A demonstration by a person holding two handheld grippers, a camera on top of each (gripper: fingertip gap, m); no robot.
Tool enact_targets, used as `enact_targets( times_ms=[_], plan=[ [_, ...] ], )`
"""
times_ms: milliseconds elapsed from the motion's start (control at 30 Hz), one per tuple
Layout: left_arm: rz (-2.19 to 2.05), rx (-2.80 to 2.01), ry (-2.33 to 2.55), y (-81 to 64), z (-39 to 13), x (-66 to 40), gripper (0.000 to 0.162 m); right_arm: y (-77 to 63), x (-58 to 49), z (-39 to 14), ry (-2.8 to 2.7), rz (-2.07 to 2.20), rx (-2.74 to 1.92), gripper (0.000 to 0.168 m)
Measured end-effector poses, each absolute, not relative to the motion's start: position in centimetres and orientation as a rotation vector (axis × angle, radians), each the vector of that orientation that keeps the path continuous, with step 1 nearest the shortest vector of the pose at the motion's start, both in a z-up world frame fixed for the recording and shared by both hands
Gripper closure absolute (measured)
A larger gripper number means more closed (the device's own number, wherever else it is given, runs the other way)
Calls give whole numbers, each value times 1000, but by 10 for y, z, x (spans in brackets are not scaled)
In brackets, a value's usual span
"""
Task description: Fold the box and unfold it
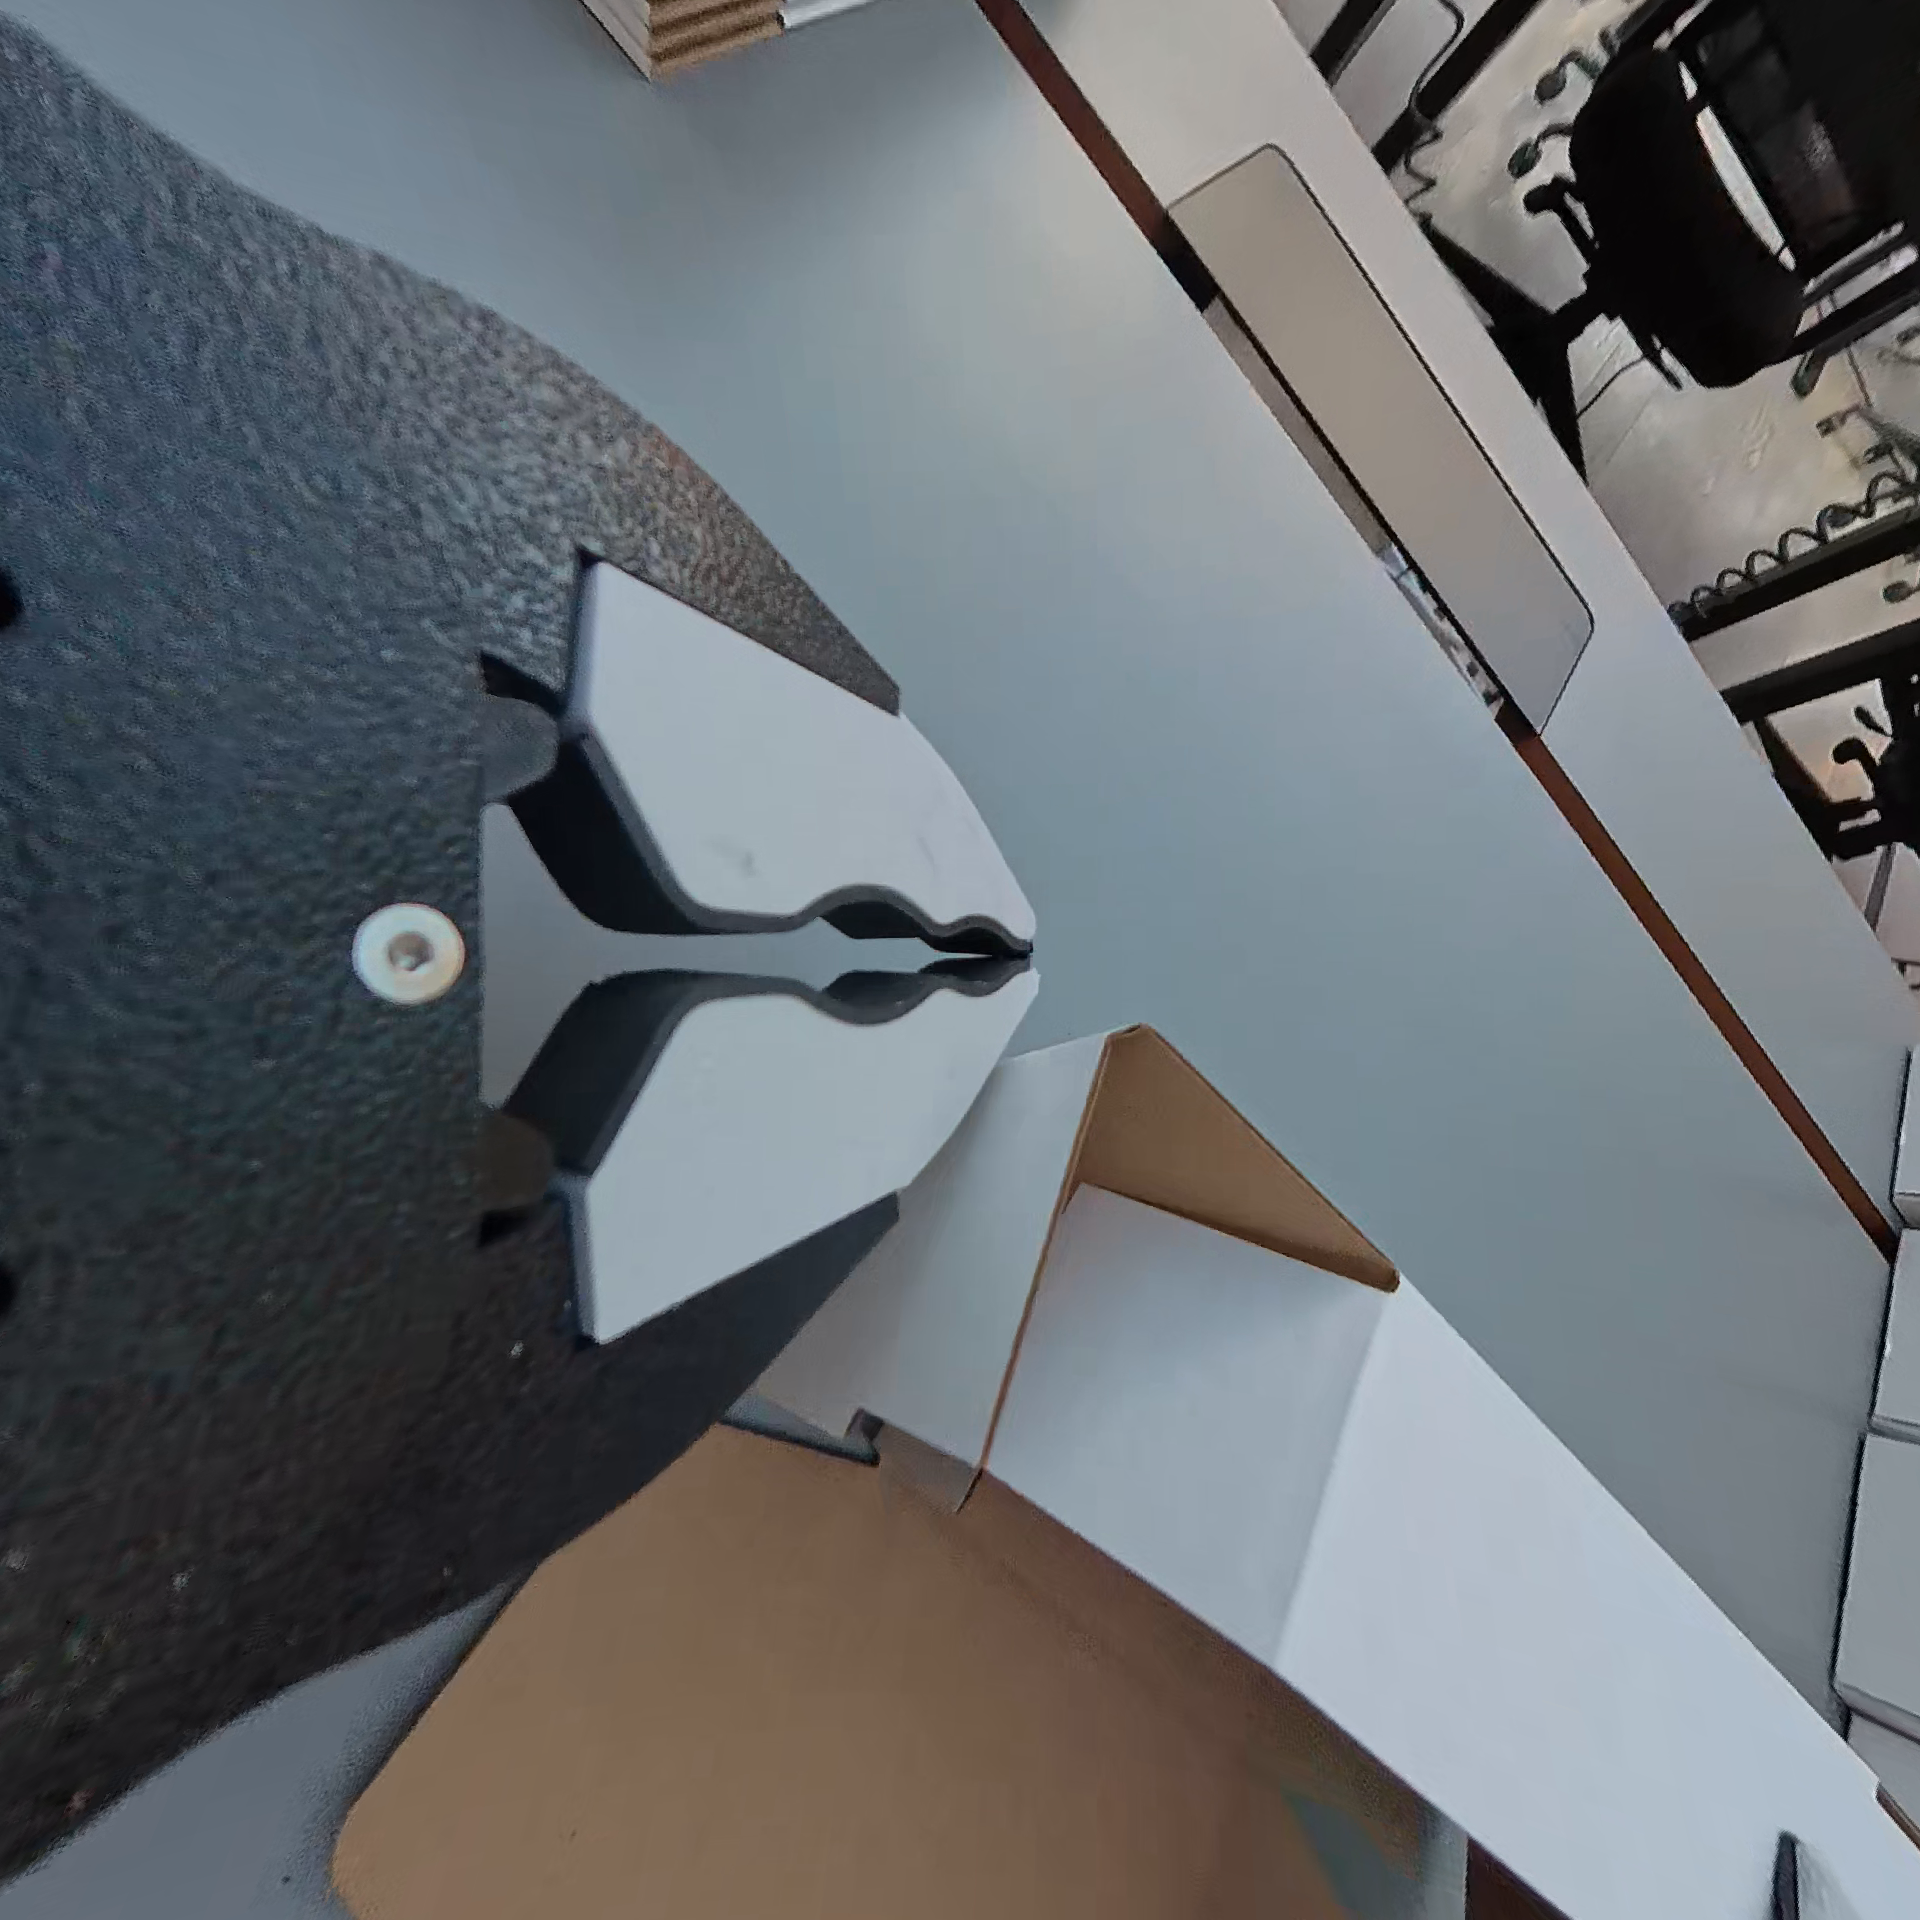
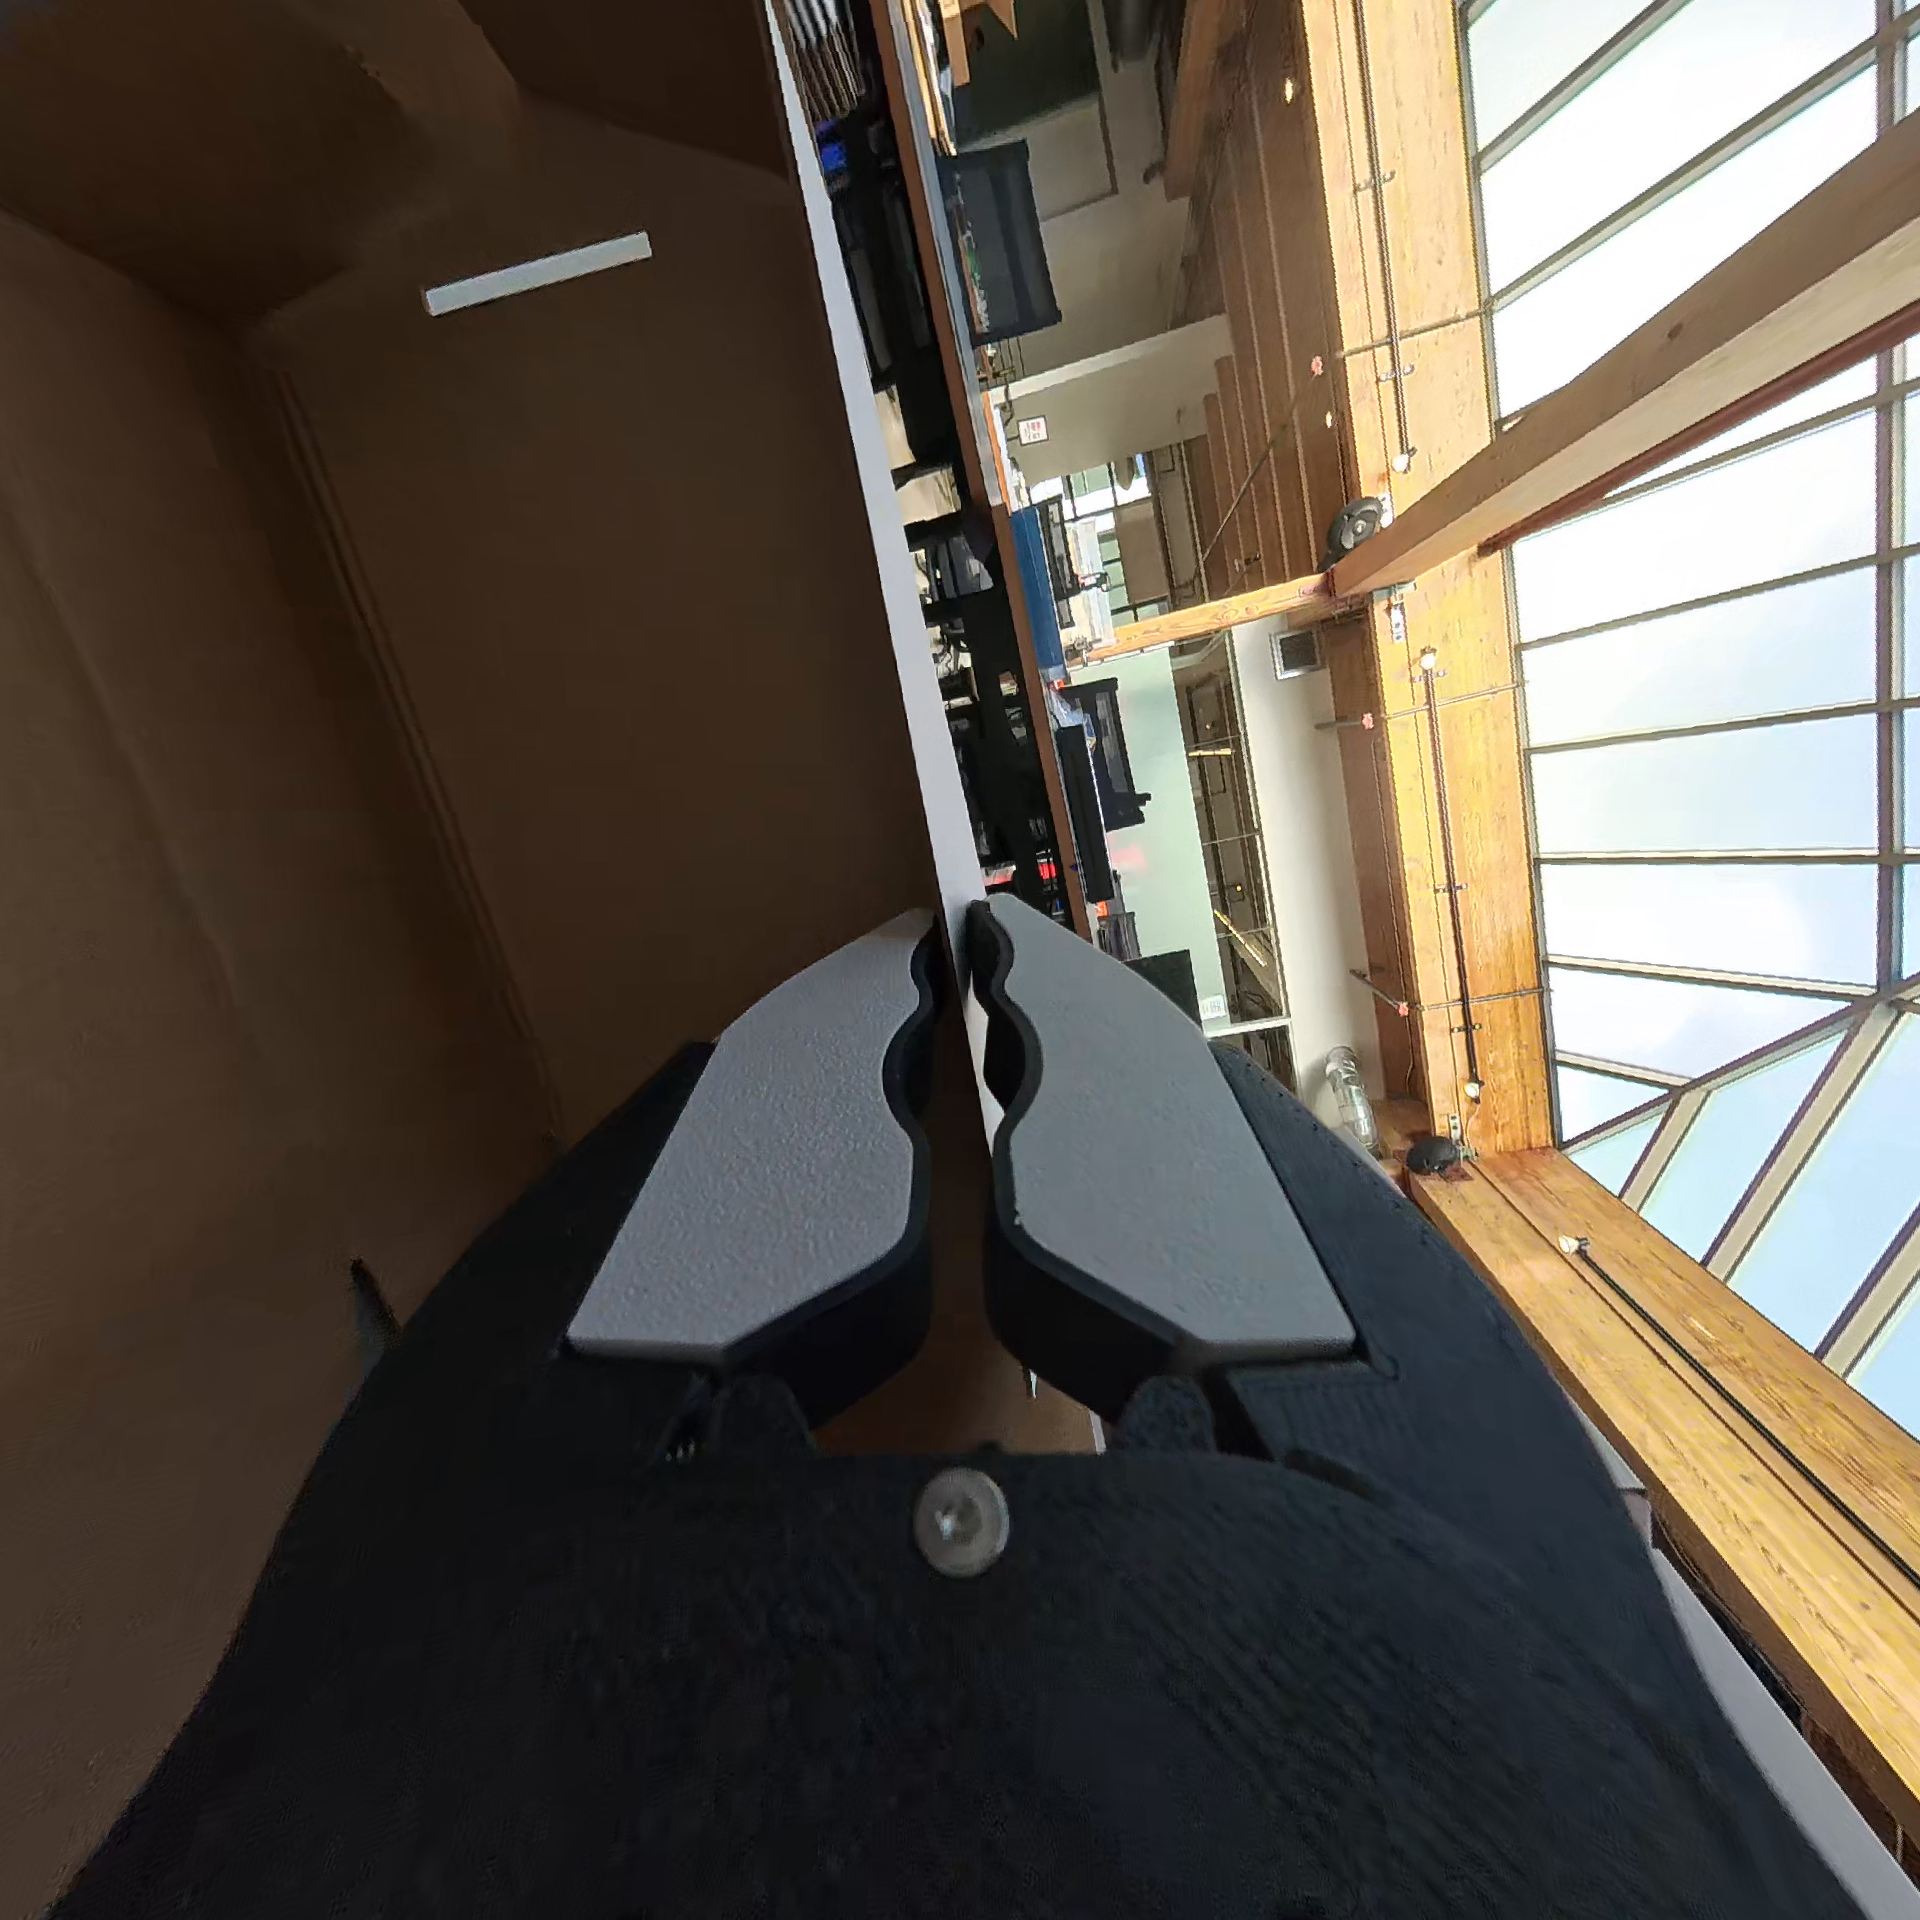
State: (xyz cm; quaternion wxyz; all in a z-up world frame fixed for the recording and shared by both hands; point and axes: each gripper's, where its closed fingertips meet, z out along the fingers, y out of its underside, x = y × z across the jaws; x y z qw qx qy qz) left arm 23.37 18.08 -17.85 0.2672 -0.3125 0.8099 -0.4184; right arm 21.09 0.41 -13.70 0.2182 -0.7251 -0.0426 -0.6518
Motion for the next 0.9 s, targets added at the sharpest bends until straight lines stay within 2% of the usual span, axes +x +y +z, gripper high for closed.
enact_targets(
  times_ms=[400, 600, 700, 767, 833, 900],
  plan=[
    [-1052, -797, 2028, 147, -170, 185, 162, 5, 209, -137, -47, -1901, -2099, 165],
    [-1297, -774, 2220, 146, -176, 174, 162, 4, 207, -136, -101, -1902, -2096, 165],
    [-1450, -724, 2286, 151, -177, 170, 154, 5, 207, -136, -115, -1902, -2090, 165],
    [-1533, -673, 2336, 148, -179, 165, 139, 5, 207, -136, -110, -1887, -2081, 165],
    [-1546, -656, 2345, 145, -183, 166, 137, 5, 207, -136, -113, -1887, -2076, 165],
    [-1500, -614, 2331, 143, -184, 169, 145, 5, 208, -136, -115, -1895, -2078, 165]
  ],
)
